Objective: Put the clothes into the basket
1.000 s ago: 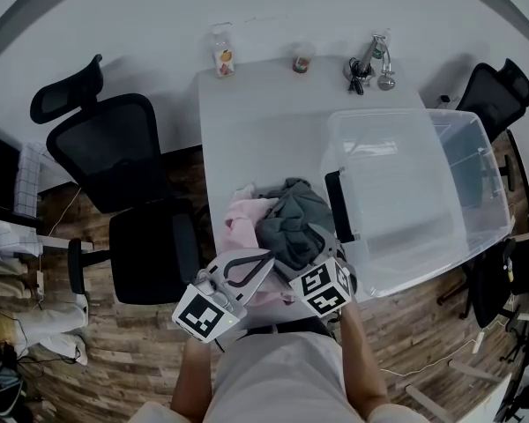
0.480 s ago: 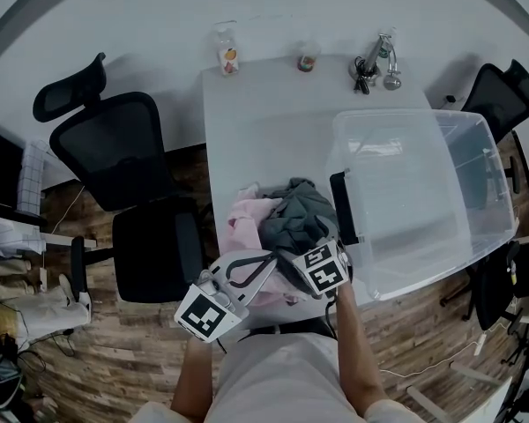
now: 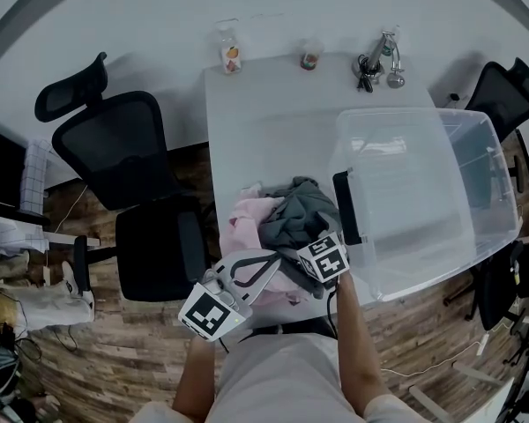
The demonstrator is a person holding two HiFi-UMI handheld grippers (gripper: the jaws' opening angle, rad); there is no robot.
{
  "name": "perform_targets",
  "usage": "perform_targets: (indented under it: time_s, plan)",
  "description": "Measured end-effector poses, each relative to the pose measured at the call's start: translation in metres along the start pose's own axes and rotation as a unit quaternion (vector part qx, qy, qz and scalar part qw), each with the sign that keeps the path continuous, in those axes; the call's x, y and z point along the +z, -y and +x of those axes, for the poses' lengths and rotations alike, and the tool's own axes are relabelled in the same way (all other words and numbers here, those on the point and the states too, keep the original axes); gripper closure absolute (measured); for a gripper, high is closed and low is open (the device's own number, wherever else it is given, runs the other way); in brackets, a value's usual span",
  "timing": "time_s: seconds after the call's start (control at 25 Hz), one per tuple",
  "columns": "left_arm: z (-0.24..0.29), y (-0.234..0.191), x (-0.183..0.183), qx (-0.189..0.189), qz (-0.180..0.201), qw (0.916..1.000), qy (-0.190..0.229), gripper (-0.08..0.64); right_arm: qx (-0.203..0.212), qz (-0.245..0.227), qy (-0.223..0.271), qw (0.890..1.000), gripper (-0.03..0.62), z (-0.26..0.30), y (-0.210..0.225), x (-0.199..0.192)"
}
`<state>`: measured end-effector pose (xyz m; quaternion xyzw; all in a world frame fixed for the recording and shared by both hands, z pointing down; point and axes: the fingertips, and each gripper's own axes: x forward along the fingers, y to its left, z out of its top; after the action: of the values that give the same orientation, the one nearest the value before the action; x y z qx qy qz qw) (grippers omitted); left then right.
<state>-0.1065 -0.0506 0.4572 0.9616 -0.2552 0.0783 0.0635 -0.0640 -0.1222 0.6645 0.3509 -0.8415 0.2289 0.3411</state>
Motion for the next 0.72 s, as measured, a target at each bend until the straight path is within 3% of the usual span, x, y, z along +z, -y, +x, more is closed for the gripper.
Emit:
perform_targets:
  time_s: [0.28,0.52,0.72]
  plan:
    - [0.0,-0.001,-0.005,0.0,-0.003,1.0,-0.003,0.56,0.019,0.001,0.012,1.0,0.045,0.005,-0.007,-0.001]
    - [-0.003,0.001,-0.007,0.002,-0.005,1.0,-0.004,0.56,0.02,-0.01,0.026,0.999,0.34,0.001,-0.014,-0.002]
    - [-0.006,0.002,-0.009,0.0,0.007,1.0,-0.003,0.56,0.012,-0.027,0.025,0.999,0.435,-0.005,-0.018,0.001]
